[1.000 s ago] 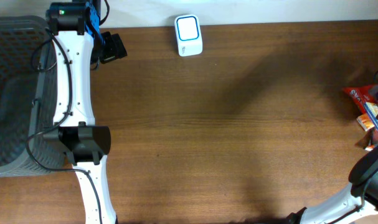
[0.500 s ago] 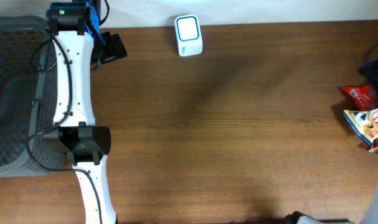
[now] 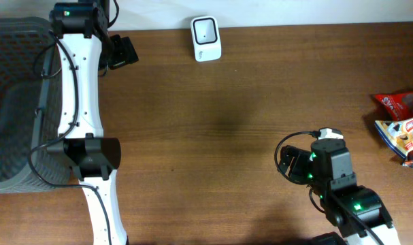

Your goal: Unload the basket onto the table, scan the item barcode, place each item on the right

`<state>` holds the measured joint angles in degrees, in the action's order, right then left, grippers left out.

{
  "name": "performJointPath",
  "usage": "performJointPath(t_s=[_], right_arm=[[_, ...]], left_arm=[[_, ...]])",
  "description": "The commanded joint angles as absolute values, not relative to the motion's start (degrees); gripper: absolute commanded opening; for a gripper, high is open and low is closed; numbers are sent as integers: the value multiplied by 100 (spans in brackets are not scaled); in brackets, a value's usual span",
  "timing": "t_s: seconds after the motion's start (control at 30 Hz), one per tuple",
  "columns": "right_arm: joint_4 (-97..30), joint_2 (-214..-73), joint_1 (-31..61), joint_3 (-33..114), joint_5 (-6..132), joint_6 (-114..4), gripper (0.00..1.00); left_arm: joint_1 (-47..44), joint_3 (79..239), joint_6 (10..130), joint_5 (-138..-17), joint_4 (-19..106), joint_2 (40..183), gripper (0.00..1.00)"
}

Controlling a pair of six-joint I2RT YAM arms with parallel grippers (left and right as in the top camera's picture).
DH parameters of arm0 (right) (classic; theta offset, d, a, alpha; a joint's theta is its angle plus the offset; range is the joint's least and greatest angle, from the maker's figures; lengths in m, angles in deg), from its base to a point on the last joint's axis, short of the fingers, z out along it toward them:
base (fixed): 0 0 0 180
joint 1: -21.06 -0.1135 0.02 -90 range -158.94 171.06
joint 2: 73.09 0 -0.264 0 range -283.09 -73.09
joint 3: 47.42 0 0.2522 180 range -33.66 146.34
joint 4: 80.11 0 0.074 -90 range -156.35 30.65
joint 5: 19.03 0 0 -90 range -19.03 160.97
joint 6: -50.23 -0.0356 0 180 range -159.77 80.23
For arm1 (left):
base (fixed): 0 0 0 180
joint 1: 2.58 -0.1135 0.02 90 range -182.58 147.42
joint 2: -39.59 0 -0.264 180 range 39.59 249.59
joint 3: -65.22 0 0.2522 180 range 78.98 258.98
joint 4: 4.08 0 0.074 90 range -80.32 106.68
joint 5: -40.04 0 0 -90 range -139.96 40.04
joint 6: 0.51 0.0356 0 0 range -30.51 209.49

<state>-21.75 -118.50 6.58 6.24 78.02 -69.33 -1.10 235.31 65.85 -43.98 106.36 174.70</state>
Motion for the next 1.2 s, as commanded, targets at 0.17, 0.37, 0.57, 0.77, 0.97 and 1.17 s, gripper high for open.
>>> performJointPath(t_s=[0.17,0.37,0.57,0.77,0.97,1.17], right_arm=[[-1668,-13373,608,580,7871,-6898,99],[-3841,-11487,615,-1136,7869,-6854,99],[-5462,-8503,1288,-2991,7544,-6513,98],[-5493,-7328,1452,-3013,7574,-5366,98],[-6212,-7328,1773,-3335,7557,-5348,98],[-6206,-7566,2156,-3335,7546,-5351,99]], left_arm=[[-125,23566,6554,-4413,10641,17383,99],[-125,23566,6552,-4413,10641,17385,99],[-125,23566,6552,-4413,10641,17385,99],[-125,23566,6552,-4413,10641,17383,99],[-125,23566,6554,-4413,10641,17383,99],[-125,23566,6552,-4413,10641,17385,99]])
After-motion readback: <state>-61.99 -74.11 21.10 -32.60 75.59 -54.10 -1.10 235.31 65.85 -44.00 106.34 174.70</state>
